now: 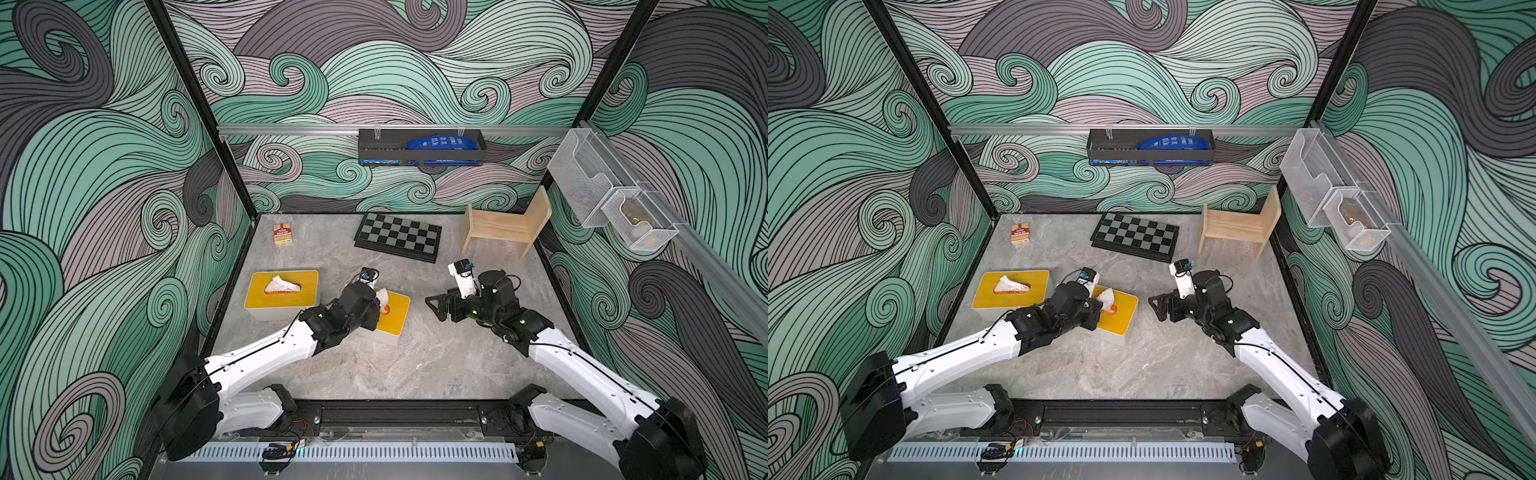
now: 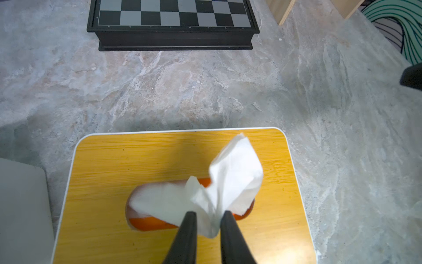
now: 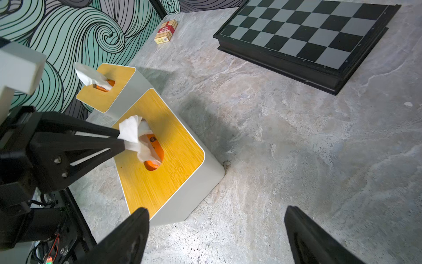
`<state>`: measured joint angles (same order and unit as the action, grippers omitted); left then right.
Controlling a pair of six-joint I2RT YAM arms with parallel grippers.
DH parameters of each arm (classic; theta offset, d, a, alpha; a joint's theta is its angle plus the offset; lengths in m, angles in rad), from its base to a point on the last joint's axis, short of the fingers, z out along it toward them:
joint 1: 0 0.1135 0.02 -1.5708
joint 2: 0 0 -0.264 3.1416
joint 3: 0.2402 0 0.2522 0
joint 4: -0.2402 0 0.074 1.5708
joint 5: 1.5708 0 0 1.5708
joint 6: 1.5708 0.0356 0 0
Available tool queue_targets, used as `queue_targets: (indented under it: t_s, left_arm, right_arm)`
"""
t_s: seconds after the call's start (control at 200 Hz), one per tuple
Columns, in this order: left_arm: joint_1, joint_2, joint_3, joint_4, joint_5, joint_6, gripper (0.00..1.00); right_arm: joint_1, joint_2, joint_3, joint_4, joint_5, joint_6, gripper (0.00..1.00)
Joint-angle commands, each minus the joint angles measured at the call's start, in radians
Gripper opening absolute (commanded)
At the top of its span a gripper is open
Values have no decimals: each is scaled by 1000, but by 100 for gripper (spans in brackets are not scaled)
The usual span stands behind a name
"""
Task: Put the tissue paper into the tissue box
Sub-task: Pull the paper towel from the tissue box.
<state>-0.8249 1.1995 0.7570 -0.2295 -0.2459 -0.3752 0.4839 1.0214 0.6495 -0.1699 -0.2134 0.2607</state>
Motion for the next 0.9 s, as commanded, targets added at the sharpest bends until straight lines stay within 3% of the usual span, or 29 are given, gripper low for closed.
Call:
queue_targets:
  t_s: [0.0, 0.225, 0.285, 0.375, 0.535, 0.72, 0.891]
  left_arm:
    - [7, -45, 25, 27, -4, 1, 42]
    - [7, -241, -17, 109, -81, 8, 75]
    - [9, -305, -42, 136, -110, 14, 89]
    - [18, -360, -44, 103, -170, 16, 98]
    - [122, -344, 21, -37, -159, 28, 99]
    - [355, -328, 52, -93, 83, 73, 99]
    - [436, -314, 57, -117, 163, 112, 99]
  right_arm:
    - [24, 0, 35, 8, -43, -78, 99]
    - [83, 78, 127, 60, -96, -137, 100]
    - [96, 133, 173, 58, -120, -148, 100]
    - [117, 225, 250, 53, -148, -158, 100]
    - [169, 407, 429, -56, -134, -191, 100]
    - [232, 585, 617, -251, -77, -276, 97]
    - [267, 689, 727, -357, -5, -328, 91]
